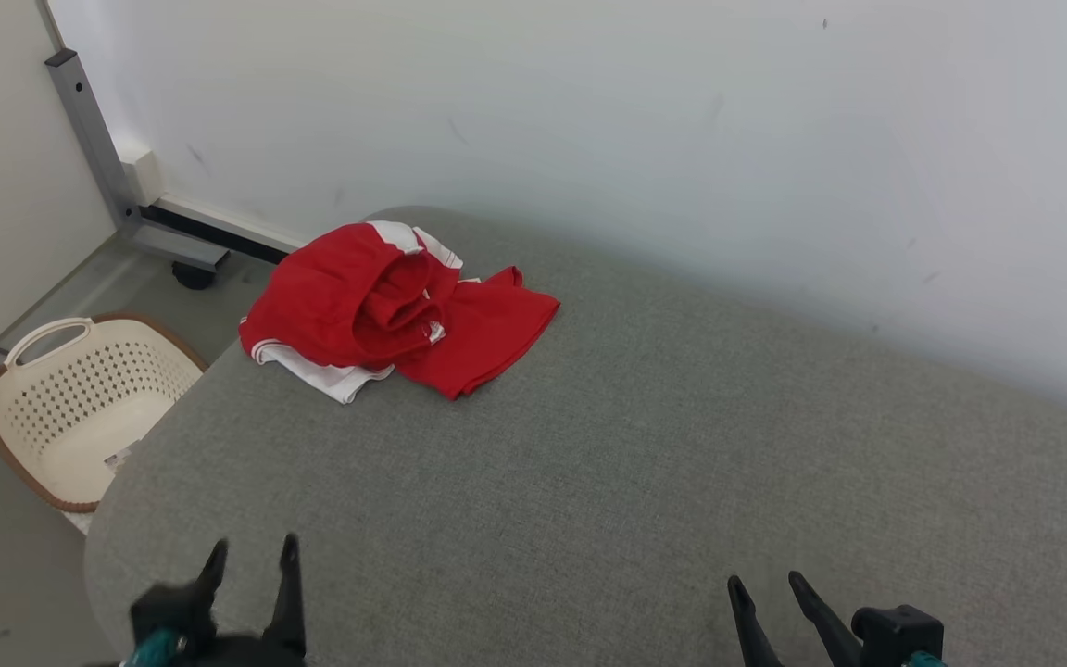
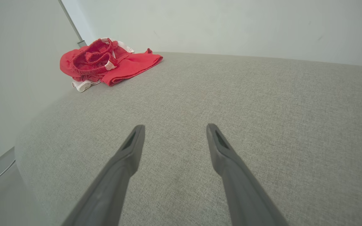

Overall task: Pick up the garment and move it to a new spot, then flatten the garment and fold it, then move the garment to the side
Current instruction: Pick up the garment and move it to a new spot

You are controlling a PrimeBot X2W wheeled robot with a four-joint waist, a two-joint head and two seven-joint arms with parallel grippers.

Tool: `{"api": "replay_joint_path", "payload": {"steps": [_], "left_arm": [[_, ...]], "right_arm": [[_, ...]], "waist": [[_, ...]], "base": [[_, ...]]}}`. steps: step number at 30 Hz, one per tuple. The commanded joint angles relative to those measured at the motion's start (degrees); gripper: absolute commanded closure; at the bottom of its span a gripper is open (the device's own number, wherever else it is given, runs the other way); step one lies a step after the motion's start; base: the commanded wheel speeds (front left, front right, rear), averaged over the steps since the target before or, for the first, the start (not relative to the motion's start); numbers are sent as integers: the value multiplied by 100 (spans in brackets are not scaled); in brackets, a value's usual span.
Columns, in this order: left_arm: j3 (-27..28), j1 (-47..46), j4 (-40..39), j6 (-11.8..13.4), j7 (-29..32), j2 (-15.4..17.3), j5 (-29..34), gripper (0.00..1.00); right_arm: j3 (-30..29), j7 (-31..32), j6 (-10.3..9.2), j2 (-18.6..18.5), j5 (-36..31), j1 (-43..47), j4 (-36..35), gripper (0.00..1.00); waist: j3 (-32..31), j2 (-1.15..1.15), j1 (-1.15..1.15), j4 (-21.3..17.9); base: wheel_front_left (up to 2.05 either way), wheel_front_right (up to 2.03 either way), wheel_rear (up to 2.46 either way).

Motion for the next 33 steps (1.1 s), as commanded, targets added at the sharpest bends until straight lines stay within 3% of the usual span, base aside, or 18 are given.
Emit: {"api": "replay_joint_path", "payload": {"steps": [1, 4, 12, 19, 26, 33], "left_arm": [[-24, -193, 175, -51, 62, -12, -47, 0], [-79, -929, 841, -64, 296, -39, -100, 0], [227, -3074, 2179, 42, 437, -31, -438, 0], [61, -4622, 3234, -208, 861, 321, -388, 0], [311, -5359, 4049, 91, 1463, 666, -632, 0], [460, -5702, 4497, 651, 1488, 966, -683, 0]], "right_arm": [[-14, 24, -12, -7, -63, 76, -61, 0], [26, 197, -12, -6, -167, 174, -340, 0], [380, 1034, -12, -220, -579, -190, -1602, 0], [395, 1656, -12, -572, -677, -311, -2792, 0], [342, 1905, -12, -576, -731, -240, -3472, 0], [241, 1892, -12, -636, -816, -115, -3775, 0]], "waist": [[42, 0, 0, 31], [239, 0, 0, -62], [1486, 0, 0, -776], [2492, 0, 0, -1239], [3046, 0, 0, -1504], [3357, 0, 0, -1647]], "base": [[0, 0, 0], [0, 0, 0], [0, 0, 0], [0, 0, 0], [0, 0, 0], [0, 0, 0]]}}
